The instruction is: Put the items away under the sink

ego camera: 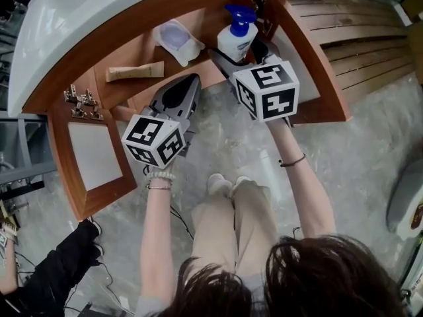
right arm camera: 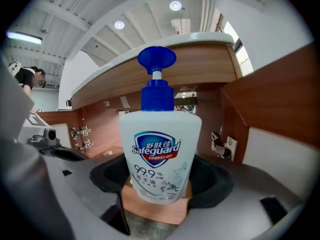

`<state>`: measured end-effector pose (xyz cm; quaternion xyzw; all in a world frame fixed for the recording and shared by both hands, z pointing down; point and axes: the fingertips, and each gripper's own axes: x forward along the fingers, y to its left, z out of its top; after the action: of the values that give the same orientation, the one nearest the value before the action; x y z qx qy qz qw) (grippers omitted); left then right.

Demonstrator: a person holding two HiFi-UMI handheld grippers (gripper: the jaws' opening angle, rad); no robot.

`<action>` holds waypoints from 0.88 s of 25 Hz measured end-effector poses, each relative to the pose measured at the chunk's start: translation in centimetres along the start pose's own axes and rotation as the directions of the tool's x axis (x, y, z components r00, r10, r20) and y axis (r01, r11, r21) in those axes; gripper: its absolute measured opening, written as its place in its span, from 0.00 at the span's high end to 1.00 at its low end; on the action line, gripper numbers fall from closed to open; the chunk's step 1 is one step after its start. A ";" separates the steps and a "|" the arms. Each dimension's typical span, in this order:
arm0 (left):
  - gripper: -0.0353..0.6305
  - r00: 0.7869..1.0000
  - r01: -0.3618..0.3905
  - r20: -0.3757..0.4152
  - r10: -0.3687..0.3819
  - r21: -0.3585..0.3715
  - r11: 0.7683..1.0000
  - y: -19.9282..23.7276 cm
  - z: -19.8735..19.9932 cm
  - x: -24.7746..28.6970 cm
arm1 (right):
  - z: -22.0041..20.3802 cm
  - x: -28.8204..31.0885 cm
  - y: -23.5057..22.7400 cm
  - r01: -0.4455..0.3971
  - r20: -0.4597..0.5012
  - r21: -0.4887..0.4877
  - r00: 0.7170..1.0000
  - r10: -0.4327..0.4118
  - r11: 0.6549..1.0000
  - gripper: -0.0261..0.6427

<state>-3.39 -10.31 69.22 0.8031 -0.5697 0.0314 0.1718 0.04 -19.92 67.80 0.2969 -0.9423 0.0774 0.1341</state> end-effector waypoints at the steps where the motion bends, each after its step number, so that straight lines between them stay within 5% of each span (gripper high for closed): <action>1: 0.95 1.000 0.002 0.003 -0.002 0.003 1.000 0.3 -0.1 0.2 | -0.2 0.4 -0.2 0.004 0.003 0.004 1.000 -0.004 1.000 0.42; 22: 0.95 0.995 0.018 0.099 -0.028 0.100 0.995 2.4 -3.1 3.7 | -2.4 7.9 -3.0 0.059 0.061 -0.049 0.997 -0.056 0.997 0.42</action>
<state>-3.82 -13.39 73.63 0.8177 -0.5660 0.0175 0.1033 -3.92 -26.08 72.69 0.3226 -0.9386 0.0407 0.1157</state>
